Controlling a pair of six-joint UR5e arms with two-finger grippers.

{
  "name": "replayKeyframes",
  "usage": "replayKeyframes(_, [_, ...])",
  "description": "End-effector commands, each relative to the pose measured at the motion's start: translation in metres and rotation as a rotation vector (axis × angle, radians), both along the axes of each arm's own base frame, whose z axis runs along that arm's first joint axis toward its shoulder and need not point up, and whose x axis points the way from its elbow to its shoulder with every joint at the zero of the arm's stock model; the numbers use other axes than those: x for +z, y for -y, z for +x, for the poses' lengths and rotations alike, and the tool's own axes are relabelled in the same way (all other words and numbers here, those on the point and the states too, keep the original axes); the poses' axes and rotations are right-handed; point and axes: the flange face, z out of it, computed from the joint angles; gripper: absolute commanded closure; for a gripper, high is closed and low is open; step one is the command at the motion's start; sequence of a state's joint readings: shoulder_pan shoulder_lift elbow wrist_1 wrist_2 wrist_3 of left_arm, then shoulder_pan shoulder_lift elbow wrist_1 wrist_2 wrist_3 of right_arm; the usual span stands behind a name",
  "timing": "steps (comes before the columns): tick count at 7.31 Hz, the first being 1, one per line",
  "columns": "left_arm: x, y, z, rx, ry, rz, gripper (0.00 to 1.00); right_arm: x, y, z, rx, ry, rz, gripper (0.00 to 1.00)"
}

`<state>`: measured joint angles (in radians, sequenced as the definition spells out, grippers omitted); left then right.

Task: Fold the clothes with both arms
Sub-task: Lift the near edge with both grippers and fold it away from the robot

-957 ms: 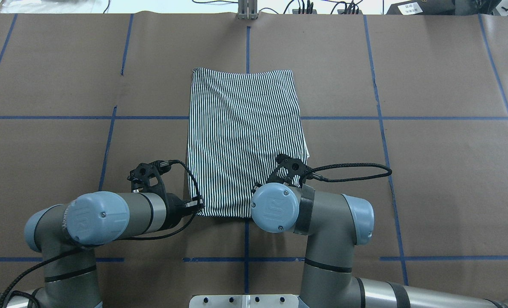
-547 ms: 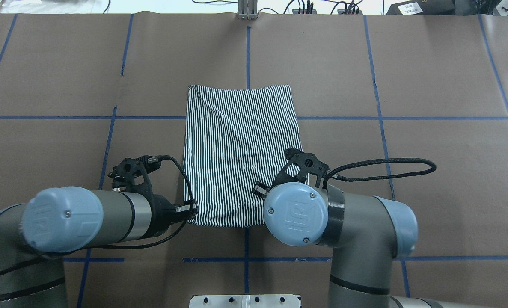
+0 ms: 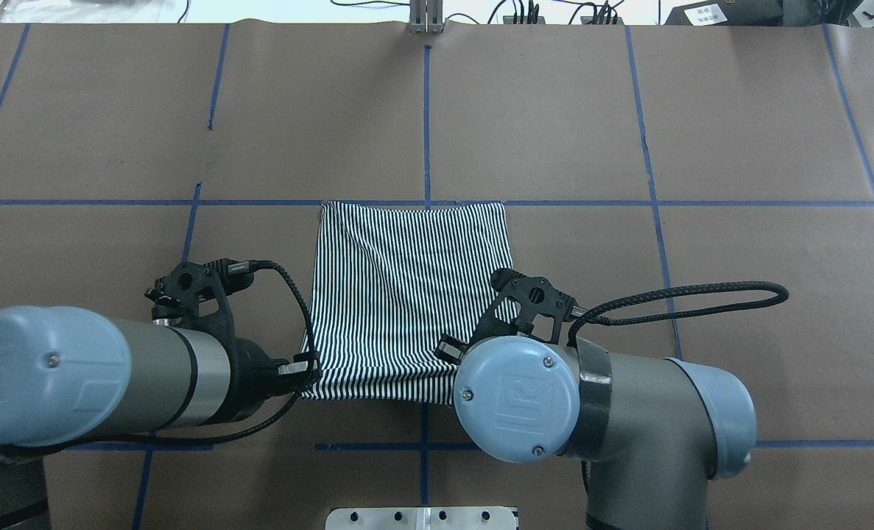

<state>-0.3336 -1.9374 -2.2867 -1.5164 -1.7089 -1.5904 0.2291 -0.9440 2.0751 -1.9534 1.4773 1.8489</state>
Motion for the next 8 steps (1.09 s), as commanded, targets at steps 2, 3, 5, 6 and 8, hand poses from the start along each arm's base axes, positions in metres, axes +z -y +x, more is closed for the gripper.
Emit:
replayKeyframes(2, [0.028,0.091,0.039,-0.051,0.13,0.074,1.0,0.026,0.054,-0.032,0.024,-0.007,0.052,1.0])
replayKeyframes(3, [0.041,0.111,0.046,-0.072,0.132,0.078,1.0,0.028,0.081,-0.047,0.052,0.0,0.057,1.0])
replayKeyframes(5, [0.055,0.155,0.05,-0.112,0.162,0.09,1.0,0.035,0.135,-0.085,0.085,-0.03,0.067,1.0])
replayKeyframes(6, [0.058,0.172,0.055,-0.121,0.18,0.091,1.0,0.039,0.161,-0.095,0.096,-0.027,0.085,1.0])
replayKeyframes(8, [0.08,0.2,0.066,-0.148,0.184,0.089,1.0,0.05,0.194,-0.086,0.107,-0.061,0.104,1.0])
